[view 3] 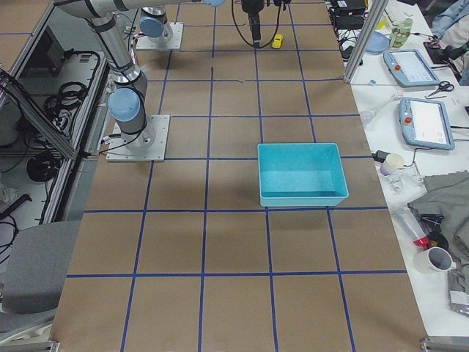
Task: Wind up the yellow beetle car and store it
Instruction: 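Lower the left gripper down over the yellow beetle car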
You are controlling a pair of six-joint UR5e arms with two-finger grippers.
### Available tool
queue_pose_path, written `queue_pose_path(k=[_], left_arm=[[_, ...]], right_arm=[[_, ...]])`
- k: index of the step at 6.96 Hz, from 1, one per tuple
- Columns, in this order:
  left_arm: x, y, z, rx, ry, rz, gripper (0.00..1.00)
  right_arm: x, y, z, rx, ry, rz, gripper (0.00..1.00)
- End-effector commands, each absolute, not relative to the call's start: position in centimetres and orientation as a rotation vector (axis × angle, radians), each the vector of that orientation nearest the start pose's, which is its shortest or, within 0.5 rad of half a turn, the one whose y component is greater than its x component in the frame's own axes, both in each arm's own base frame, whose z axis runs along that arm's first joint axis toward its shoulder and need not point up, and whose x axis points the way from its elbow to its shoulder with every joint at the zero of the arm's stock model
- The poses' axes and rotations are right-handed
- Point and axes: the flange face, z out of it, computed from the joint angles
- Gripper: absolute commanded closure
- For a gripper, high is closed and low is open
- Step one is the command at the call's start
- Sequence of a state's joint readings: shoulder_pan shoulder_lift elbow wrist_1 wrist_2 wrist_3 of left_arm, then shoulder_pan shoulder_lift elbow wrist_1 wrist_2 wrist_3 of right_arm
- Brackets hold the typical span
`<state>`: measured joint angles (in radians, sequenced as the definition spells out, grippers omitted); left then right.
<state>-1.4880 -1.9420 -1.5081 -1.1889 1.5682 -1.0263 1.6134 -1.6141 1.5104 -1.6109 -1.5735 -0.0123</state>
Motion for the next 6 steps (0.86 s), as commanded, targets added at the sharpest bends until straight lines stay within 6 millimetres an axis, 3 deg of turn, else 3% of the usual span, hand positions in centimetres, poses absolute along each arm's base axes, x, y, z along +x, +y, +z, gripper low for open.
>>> queue_pose_path(k=[1,3,6], left_arm=[[-7.6,-65.6,28.2,-1.830,2.583,-0.046,0.00],[-7.3,-65.8,23.8,-1.861,2.525,0.031,0.00],[-7.1,-66.4,20.4,-1.860,2.496,0.085,0.00]], right_arm=[[15.4,-47.8,54.4,-0.086,3.133,-0.224,0.00],[15.4,-47.8,54.4,-0.086,3.133,-0.224,0.00],[15.4,-47.8,54.4,-0.089,3.133,-0.224,0.00]])
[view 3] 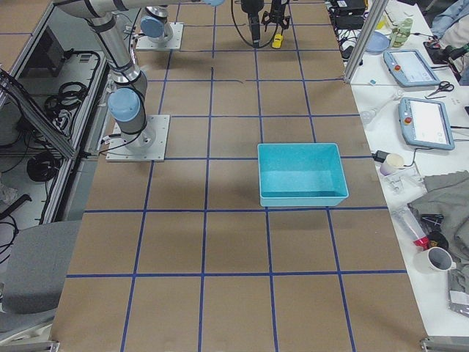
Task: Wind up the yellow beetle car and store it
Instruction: 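Close the left gripper around the yellow car's body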
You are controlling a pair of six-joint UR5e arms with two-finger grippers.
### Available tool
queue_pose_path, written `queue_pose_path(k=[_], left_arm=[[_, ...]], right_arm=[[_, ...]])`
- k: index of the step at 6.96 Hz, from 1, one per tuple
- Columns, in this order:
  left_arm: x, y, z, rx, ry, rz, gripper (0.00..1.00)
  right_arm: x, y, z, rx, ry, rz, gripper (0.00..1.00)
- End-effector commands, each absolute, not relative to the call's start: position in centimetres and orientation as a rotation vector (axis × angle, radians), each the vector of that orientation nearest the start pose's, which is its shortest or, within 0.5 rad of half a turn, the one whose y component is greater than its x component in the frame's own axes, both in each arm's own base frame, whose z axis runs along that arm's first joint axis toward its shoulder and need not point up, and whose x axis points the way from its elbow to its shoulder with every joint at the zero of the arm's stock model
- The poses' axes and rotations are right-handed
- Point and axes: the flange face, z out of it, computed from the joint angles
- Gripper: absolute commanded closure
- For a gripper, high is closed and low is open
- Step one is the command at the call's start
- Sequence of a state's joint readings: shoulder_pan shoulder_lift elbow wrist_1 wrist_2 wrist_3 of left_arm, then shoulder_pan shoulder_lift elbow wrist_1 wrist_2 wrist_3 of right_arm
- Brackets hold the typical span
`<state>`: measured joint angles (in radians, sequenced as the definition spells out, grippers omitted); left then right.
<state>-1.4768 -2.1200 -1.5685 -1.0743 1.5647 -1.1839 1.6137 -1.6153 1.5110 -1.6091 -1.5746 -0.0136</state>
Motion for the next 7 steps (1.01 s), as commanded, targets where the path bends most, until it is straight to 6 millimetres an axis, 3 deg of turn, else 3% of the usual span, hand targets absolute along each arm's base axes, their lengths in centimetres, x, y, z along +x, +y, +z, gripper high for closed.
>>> queue_pose_path(k=[1,2,5,6,7], left_arm=[[-7.0,-67.1,19.8,-1.876,2.514,0.022,0.00],[-7.0,-67.8,20.2,-1.887,2.528,-0.019,0.00],[-6.9,-67.9,18.0,-1.875,2.509,0.019,0.00],[-6.6,-68.0,18.0,-1.881,2.504,0.019,0.69],[-6.1,-68.0,18.0,-1.885,2.502,0.019,0.93]], right_arm=[[15.3,-47.8,54.4,-0.086,3.134,-0.224,0.00],[15.4,-47.8,54.4,-0.089,3.133,-0.224,0.00],[15.4,-47.8,54.4,-0.089,3.133,-0.224,0.00],[15.3,-47.8,54.4,-0.086,3.135,-0.224,0.00],[15.3,-47.8,54.4,-0.088,3.135,-0.224,0.00]])
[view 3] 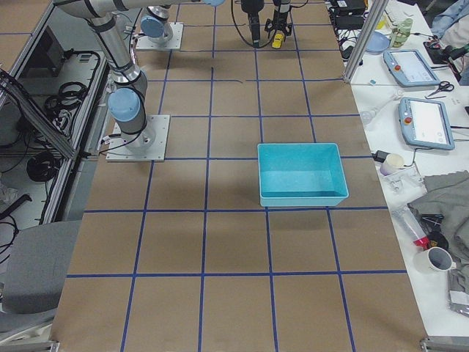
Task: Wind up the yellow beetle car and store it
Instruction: 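Close the left gripper around the yellow car's body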
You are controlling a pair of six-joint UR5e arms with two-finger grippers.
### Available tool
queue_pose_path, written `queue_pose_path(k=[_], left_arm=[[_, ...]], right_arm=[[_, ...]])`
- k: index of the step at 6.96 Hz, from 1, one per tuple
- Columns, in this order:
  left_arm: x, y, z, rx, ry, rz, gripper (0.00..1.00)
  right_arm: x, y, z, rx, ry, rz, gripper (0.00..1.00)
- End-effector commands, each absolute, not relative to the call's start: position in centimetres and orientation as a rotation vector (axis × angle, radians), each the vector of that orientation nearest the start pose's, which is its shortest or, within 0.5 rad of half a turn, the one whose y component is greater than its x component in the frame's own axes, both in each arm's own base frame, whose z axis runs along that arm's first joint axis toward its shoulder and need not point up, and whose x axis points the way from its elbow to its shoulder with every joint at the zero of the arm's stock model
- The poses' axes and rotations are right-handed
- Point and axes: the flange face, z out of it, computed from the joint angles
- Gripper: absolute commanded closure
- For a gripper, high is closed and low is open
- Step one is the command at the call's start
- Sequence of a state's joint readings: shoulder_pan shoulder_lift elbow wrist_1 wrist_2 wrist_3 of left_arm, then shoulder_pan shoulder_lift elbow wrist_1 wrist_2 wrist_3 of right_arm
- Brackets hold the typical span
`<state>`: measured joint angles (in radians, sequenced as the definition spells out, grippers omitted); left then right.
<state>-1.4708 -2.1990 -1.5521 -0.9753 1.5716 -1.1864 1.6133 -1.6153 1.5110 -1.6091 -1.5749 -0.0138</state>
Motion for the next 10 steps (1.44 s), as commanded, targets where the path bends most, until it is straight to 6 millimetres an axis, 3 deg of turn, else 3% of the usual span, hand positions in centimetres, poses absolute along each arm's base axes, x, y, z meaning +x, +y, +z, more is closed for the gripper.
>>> queue_pose_path(k=[1,3,5,8,10], left_arm=[[-6.0,-68.1,18.0,-1.891,2.502,0.023,1.00],[-6.2,-68.2,20.0,-1.979,2.469,-0.011,1.00],[-8.5,-68.6,21.8,-2.237,2.454,0.131,1.00],[-11.5,-68.3,20.3,-2.517,2.294,0.471,1.00],[-11.1,-67.4,18.8,-2.474,2.189,0.519,1.00]], right_arm=[[15.4,-47.8,54.4,-0.088,3.135,-0.224,0.00],[15.4,-47.8,54.4,-0.089,3.133,-0.224,0.00],[15.4,-47.8,54.4,-0.089,3.133,-0.224,0.00],[15.3,-47.7,54.1,-0.088,3.139,-0.215,0.00],[15.3,-47.7,54.2,-0.088,3.137,-0.217,0.00]])
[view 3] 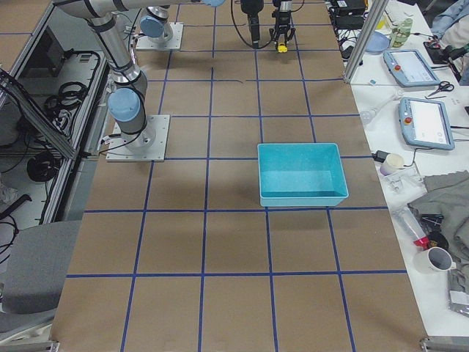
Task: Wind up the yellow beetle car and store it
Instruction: 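Drag the held car backward along the table with the left gripper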
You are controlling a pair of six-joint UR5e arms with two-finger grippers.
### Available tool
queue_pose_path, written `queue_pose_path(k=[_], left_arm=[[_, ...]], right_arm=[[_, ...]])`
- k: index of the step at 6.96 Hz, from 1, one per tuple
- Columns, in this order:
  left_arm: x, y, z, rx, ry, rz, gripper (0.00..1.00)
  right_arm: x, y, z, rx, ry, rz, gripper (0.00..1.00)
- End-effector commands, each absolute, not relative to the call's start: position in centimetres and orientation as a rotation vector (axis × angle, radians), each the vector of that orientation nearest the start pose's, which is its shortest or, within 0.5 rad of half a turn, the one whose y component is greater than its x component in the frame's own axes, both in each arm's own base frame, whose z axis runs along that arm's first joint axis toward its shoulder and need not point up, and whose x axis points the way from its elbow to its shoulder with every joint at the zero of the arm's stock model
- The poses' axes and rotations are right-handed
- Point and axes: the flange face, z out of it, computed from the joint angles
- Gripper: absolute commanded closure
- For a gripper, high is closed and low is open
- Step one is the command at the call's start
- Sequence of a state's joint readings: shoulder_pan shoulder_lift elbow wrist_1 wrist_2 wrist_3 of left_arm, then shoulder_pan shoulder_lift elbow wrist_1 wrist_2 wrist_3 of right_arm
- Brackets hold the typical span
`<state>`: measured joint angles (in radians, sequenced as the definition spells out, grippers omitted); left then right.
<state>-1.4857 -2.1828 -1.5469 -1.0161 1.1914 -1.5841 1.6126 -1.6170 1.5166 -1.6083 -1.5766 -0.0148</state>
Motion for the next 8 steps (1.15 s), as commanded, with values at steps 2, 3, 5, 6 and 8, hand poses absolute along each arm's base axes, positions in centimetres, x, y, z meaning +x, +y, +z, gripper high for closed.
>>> queue_pose_path(k=[2,3,5,6,8], left_arm=[[-10.1,-67.1,17.9,-2.373,2.186,0.407,1.00],[-9.9,-67.2,18.2,-2.260,2.307,0.386,1.00],[-8.8,-67.5,18.7,-2.163,2.386,0.326,1.00],[-8.6,-67.5,18.5,-2.145,2.400,0.323,1.00],[-6.7,-67.7,17.4,-2.169,2.366,0.340,1.00]], right_arm=[[15.4,-47.7,54.1,-0.091,3.134,-0.217,0.00],[15.4,-47.6,54.2,-0.091,3.132,-0.219,0.00],[15.3,-47.6,54.2,-0.089,3.135,-0.217,0.00],[15.3,-47.6,54.1,-0.086,3.136,-0.215,0.00],[15.3,-47.7,54.1,-0.088,3.137,-0.217,0.00]])
